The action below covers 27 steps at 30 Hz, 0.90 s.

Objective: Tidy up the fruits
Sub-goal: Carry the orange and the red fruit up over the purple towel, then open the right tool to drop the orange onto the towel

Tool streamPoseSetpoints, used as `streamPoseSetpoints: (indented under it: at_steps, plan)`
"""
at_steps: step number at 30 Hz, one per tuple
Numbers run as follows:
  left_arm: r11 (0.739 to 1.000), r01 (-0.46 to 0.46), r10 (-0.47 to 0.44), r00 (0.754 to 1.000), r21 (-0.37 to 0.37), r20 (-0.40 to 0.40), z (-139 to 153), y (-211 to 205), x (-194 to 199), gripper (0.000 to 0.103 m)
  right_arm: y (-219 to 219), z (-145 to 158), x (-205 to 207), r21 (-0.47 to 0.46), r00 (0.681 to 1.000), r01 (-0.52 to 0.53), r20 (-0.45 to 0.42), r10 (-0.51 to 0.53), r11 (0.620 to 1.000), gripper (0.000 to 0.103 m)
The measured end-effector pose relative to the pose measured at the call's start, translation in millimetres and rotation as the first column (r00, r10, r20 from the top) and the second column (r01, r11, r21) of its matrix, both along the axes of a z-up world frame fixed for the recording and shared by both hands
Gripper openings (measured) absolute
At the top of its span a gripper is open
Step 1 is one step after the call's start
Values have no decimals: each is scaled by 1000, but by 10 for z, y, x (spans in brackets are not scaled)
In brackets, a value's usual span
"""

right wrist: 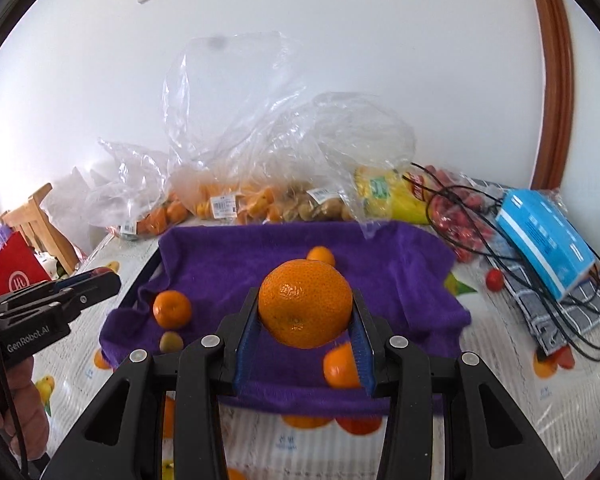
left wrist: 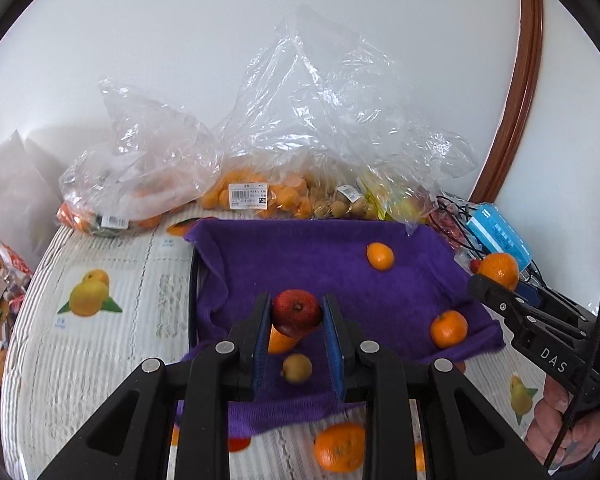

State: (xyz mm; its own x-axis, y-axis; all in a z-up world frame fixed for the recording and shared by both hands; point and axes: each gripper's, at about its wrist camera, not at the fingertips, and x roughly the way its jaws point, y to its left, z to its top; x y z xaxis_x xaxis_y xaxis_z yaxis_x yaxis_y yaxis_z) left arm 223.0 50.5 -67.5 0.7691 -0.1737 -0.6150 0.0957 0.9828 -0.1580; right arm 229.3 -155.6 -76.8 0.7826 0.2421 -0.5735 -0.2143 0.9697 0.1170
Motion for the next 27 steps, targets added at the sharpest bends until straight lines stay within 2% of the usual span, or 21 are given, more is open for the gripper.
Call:
streamPoseSetpoints:
  at_steps: [5,12,19,27]
  plan:
    - [999,-40,40,999,-11,18,-111,52,127,24,45,-4,184,24,1000,-9,9,9,1000,42]
    - [997,-71,71,997,-24,-11,-330,133,183,24,6,-316,296,11,999,-16,-48,16,1000,42]
    - [998,-65,65,997,13,-35,-463,60,218,24,-38,-380,343,39,998,-18,-66,21,999,42]
    - [998,-60,60,997,4,-41,-487,51,227,24,61,-503,387,1,995,-36,-94,36,999,42]
